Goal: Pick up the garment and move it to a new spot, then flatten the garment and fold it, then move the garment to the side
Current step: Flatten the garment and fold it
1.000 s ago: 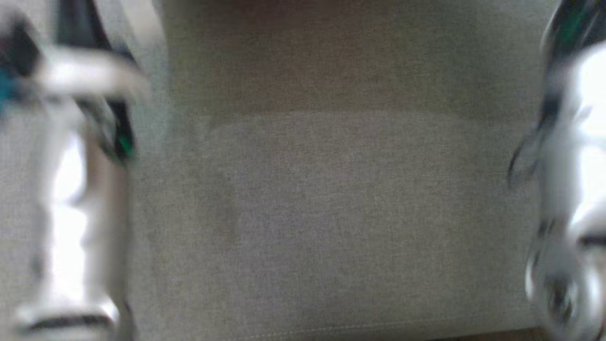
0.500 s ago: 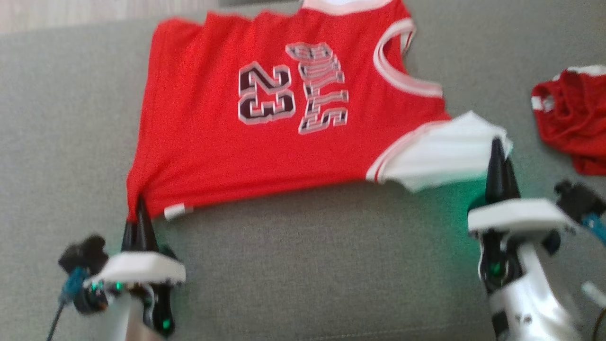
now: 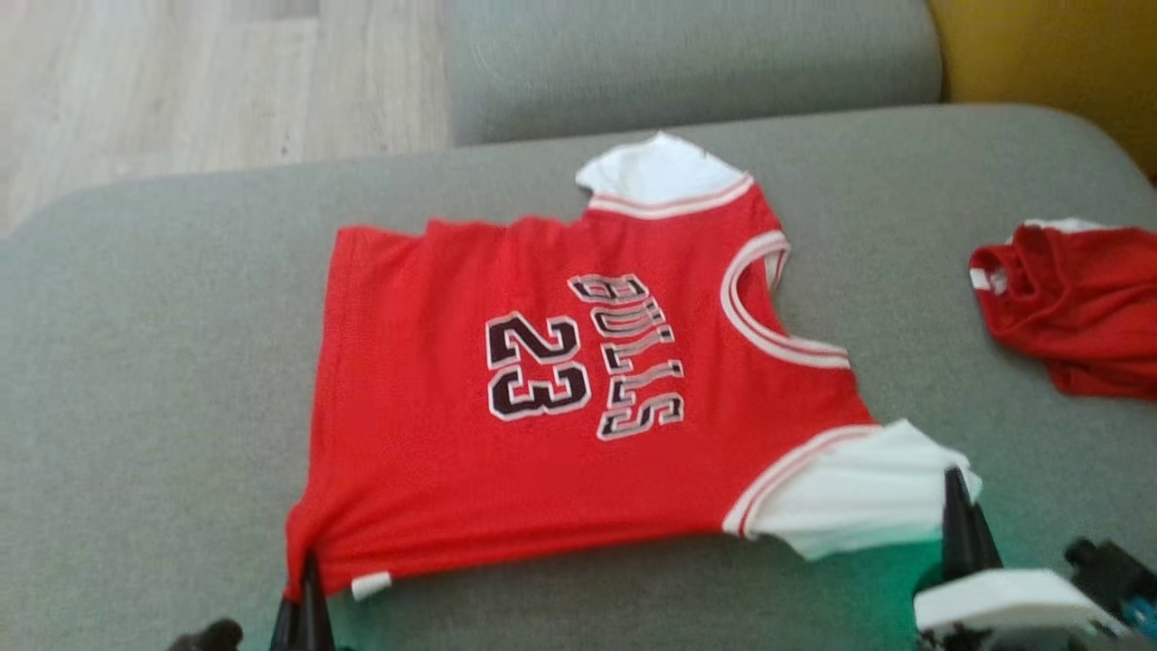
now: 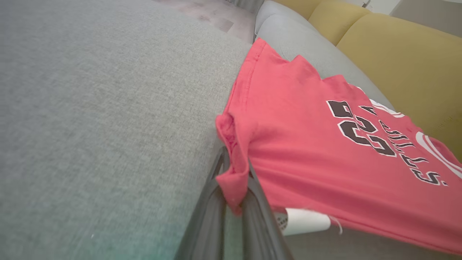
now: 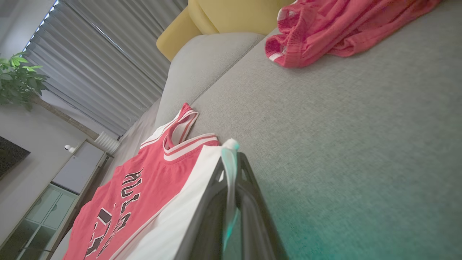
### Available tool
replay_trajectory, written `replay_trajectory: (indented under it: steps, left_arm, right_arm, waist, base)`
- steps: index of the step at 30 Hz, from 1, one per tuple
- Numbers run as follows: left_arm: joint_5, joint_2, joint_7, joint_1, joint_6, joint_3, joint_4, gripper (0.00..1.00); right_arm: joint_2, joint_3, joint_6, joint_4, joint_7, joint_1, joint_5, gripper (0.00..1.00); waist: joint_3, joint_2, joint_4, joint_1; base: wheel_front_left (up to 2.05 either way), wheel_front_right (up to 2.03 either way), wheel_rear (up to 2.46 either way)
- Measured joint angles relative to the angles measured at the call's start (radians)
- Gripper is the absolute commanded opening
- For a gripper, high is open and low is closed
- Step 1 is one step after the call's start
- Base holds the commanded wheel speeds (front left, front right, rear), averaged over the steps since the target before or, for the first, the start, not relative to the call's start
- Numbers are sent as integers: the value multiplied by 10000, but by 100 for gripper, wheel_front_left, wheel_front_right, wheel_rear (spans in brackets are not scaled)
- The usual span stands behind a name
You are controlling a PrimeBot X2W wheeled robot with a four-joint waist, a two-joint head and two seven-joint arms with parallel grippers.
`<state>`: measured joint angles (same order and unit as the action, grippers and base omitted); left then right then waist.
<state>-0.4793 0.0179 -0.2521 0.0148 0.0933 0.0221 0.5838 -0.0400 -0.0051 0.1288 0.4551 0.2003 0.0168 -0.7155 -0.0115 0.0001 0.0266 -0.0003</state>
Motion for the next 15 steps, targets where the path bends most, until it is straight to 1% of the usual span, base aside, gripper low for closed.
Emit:
replay_trajectory:
  steps: [4,9,12,15]
  left_arm:
    - [-169,21,0,263,-142,259,-309,0]
    - [-268,63,0,236,-127,403,-988,0]
    - [-301,79,0,-39,-144,571,-1014,0]
    - [-378,94,0,-611,-230,748,-995,0]
  right_arm:
    - [2,-128,0,-477,-171,480,-128,0]
    - [12,-238,0,-974,-449,513,-320,0]
    - [12,-278,0,-1014,-585,264,-430,0]
    - [8,-299,0,-934,-662,-370,-516,0]
  waist:
    - [147,0,-103,1]
    - [43,0,-204,3]
    - [-135,0,-268,3]
    - [-355,0,-327,4]
  base:
    - [0,0,0]
    - [0,0,0]
    - [0,0,0]
    - [0,0,0]
